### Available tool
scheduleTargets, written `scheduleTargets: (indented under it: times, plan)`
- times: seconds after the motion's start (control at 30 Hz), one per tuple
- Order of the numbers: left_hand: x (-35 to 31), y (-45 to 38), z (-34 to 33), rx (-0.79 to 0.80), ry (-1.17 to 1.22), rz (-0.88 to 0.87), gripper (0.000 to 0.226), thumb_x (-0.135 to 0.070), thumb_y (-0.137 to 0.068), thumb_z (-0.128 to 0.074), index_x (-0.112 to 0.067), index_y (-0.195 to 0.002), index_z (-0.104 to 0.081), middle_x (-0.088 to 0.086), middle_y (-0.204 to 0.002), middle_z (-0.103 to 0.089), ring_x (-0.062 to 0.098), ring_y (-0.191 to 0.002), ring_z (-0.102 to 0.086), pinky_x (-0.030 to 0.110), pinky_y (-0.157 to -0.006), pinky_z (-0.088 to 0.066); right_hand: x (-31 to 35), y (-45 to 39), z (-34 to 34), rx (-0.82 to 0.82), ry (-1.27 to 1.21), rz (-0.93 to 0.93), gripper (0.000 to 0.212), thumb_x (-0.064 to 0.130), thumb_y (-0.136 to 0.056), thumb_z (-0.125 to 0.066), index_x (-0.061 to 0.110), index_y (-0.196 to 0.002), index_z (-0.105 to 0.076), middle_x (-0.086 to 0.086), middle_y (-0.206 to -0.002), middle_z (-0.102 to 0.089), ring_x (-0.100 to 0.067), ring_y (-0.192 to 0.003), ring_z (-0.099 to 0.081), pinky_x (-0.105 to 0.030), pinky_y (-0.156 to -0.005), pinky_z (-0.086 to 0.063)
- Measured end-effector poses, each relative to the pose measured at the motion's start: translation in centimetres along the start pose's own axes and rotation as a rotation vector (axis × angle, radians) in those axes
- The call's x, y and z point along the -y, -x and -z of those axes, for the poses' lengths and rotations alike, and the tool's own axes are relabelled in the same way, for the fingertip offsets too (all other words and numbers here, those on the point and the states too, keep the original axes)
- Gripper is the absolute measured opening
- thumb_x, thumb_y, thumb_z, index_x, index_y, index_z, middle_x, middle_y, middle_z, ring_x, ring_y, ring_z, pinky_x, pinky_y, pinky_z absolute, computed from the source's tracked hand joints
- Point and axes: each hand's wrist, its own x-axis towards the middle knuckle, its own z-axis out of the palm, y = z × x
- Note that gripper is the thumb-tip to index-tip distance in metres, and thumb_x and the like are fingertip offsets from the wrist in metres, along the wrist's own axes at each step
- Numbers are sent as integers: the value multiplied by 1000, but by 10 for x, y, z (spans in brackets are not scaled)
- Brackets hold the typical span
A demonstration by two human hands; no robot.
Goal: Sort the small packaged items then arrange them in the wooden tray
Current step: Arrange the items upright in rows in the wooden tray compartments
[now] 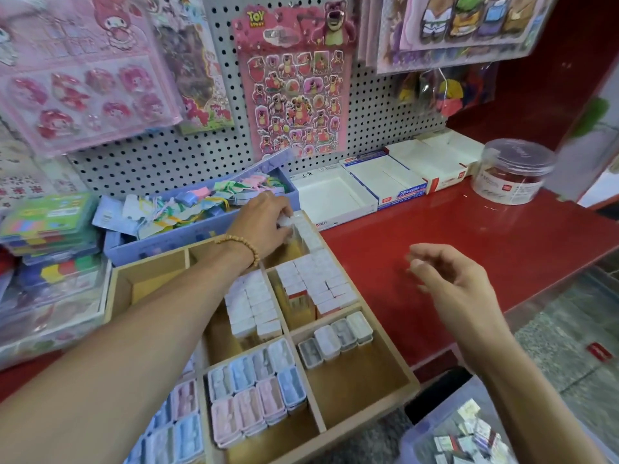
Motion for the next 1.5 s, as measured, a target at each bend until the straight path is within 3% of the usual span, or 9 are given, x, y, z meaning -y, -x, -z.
scheduleTargets:
  times: [0.33, 0.53, 0.83, 0.97, 1.07, 1.13, 1.23, 1.37, 1.5]
  plan:
    - [-6, 1, 2, -5, -2, 38, 21, -12, -85, -68, -14, -105, -64, 8, -107, -58, 25, -103, -53, 32, -89, -42, -1, 4, -1, 2, -17, -4, 12, 19, -97, -63, 27, -102, -69, -3, -96, -73, -25, -98, -68, -43, -91, -54]
    - [-16, 6, 32, 23, 57, 64, 16, -18, -88, -64, -11, -101, -69, 7, -106, -65, 22, -99, -58, 35, -89, -49, 9, 19, 13, -18, -23, -3, 12, 19, -97, -63, 28, -101, -70, 2, -92, -72, -14, -88, -66, -38, -87, -54]
    - [-97, 102, 69, -75, 682, 123, 2, -25, -87, -69, -27, -87, -70, -13, -92, -69, 8, -85, -66, 32, -81, -56, 32, 68, 65, -69, -4, 33, 12, 21, -95, -65, 30, -100, -71, 7, -91, -73, -17, -90, -67, -47, -94, -53]
    - [-142, 152, 66, -38, 943, 180, 7, -16, -88, -69, -22, -92, -70, -2, -96, -70, 13, -87, -67, 33, -77, -59, 36, 104, 95, -73, 6, 39, 12, 23, -95, -63, 31, -100, -70, 13, -83, -70, -14, -84, -63, -43, -89, -51]
    - [-170, 186, 52, -17, 1018, 203, 9, -14, -89, -67, -21, -95, -69, 1, -88, -68, 16, -82, -65, 40, -81, -58, 34, 136, 119, -85, 20, 31, 14, 20, -97, -61, 29, -104, -69, 9, -92, -71, -11, -87, -65, -44, -92, -53]
    - [-187, 209, 38, -2, 1033, 207, 8, -17, -90, -67, -23, -96, -67, 0, -82, -63, 12, -77, -62, 43, -83, -56, 32, 158, 136, -86, 23, 10, 15, 20, -98, -60, 29, -107, -67, 8, -99, -71, -9, -96, -67, -42, -95, -54]
    - [-215, 244, 15, 82, 996, 199, 10, -27, -92, -63, -28, -102, -64, -6, -88, -64, 4, -81, -64, 35, -85, -56, 24, 189, 164, -99, 16, -34, 15, 19, -99, -59, 31, -107, -65, 5, -101, -69, -11, -98, -66, -43, -95, -54]
    - [-248, 286, -16, 205, 966, 202, 17, -32, -93, -61, -28, -109, -61, -6, -99, -64, 4, -93, -63, 31, -88, -55, 3, 225, 198, -149, -6, -103, 13, 18, -99, -58, 26, -108, -64, 2, -100, -69, -14, -94, -66, -39, -89, -56]
    - [-271, 308, -49, 296, 900, 183, 15, -28, -94, -59, -26, -109, -61, -4, -102, -65, 3, -87, -61, 21, -80, -51, -36, 252, 220, -198, -25, -203, 19, 18, -99, -58, 18, -118, -62, -7, -101, -67, -13, -86, -62, -31, -78, -53]
